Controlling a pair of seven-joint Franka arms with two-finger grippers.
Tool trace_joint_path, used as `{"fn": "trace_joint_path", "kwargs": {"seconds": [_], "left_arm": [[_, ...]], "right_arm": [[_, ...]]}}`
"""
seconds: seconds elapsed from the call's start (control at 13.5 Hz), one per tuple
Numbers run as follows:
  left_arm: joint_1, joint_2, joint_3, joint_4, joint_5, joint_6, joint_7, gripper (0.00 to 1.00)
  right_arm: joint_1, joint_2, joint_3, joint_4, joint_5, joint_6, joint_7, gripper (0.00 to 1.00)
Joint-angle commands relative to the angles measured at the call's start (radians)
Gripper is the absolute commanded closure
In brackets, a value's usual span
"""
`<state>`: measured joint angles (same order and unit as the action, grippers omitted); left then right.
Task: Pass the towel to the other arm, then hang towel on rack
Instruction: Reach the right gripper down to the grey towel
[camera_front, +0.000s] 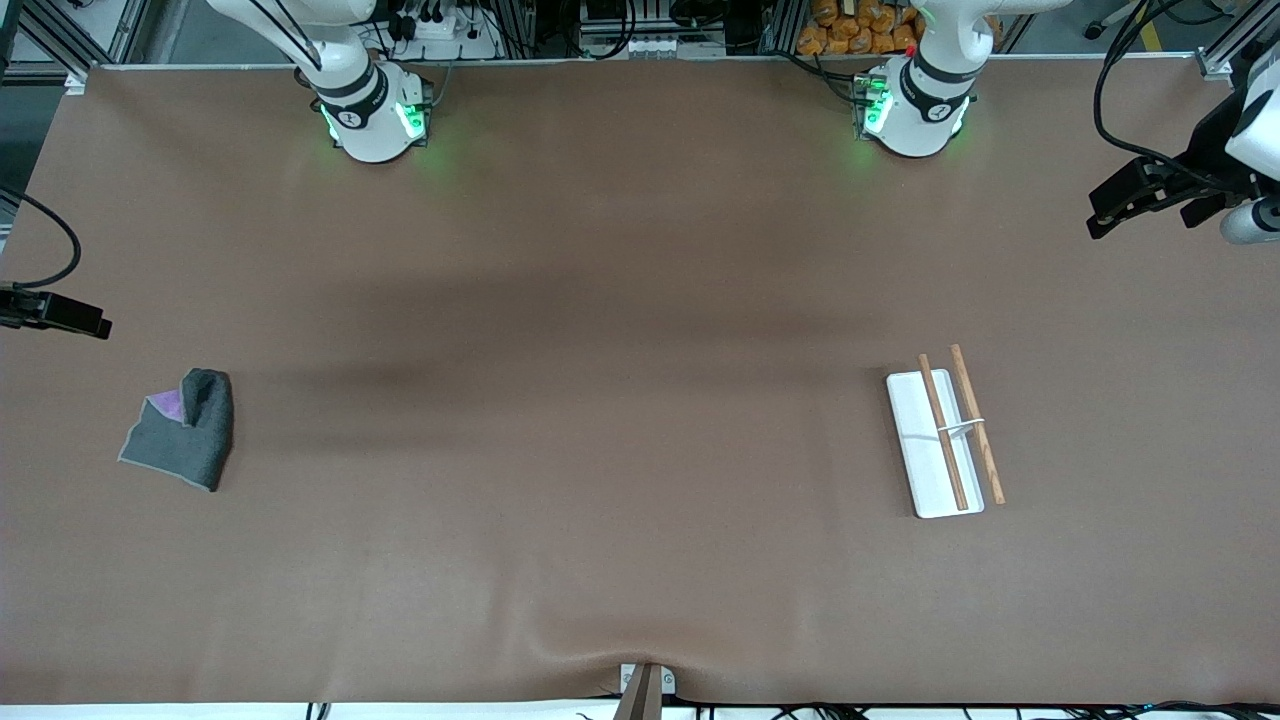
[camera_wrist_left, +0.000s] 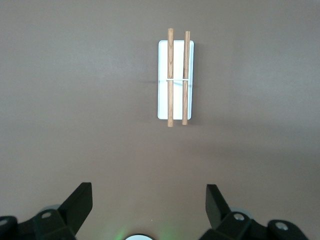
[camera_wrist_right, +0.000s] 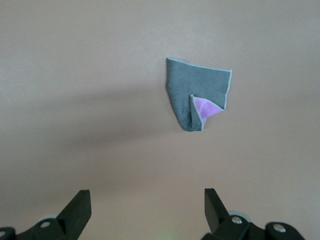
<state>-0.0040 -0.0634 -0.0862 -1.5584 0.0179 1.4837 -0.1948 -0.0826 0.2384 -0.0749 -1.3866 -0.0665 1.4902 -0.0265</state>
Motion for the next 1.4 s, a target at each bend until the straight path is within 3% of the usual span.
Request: {"fn": "trace_joint_path", "kwargs": {"seconds": [0.0,0.37,0.66,1.11,1.33], "left_arm": [[-0.002,0.005,0.002,0.006,-0.006,0.003,0.001,0.00],[-0.002,0.008,-0.001,0.006,-0.006,0.004,0.001,0.00],[-0.002,0.016,-0.001,0.006,-0.007,0.007,0.003,0.00],[-0.001,0.014,-0.001,0.004,-0.009,0.007,0.003,0.00],[0.001,0.016,-0.001,0.004,-0.009,0.007,0.003,0.00]], "right_arm": [[-0.046,0.042,0.012,0.003,-0.019,0.005,-0.004,0.00],[-0.114,0.122,0.010,-0.050,-0.021,0.097,-0.010,0.00],[-0.154,0.183,0.010,-0.132,-0.033,0.257,-0.015,0.00],[-0.170,0.323,0.010,-0.160,-0.049,0.400,-0.018,0.09],[-0.144,0.349,0.014,-0.160,-0.152,0.404,-0.019,0.14]]}}
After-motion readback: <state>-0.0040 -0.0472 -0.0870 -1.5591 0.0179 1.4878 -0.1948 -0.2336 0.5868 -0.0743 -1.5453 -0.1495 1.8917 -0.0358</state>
